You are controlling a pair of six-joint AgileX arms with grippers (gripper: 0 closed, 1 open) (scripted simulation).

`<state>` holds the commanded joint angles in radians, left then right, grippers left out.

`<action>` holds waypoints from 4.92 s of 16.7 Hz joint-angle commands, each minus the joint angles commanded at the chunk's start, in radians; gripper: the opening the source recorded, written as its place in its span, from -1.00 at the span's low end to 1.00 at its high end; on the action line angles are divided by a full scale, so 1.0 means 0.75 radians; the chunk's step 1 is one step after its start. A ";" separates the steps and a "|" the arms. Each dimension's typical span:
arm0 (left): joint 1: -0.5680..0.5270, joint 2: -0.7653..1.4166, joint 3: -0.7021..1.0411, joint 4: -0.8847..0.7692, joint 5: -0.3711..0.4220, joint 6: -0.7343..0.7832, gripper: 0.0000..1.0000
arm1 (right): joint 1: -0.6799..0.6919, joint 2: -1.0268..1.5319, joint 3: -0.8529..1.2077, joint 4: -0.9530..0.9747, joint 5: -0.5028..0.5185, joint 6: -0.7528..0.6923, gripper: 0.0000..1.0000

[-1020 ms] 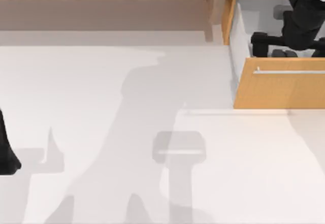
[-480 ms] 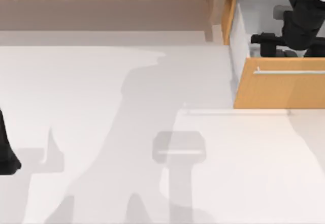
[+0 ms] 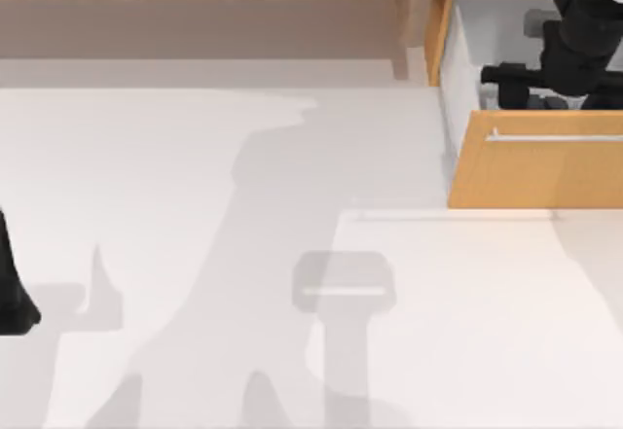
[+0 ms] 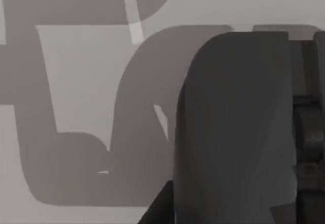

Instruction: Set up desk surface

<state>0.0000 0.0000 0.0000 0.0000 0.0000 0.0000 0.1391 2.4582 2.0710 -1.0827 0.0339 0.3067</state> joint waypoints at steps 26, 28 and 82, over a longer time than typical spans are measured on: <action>0.000 0.000 0.000 0.000 0.000 0.000 1.00 | -0.308 -1.347 -1.244 0.268 -0.050 -0.656 -1.00; 0.000 0.000 0.000 0.000 0.000 0.000 1.00 | -0.354 -1.462 -1.439 0.267 -0.058 -0.686 -1.00; 0.000 0.000 0.000 0.000 0.000 0.000 1.00 | -0.516 -1.764 -2.147 0.384 -0.072 -0.719 -0.25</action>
<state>0.0000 0.0000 0.0000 0.0000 0.0000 0.0000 -0.2482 1.1351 0.4610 -0.7949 -0.0204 -0.2326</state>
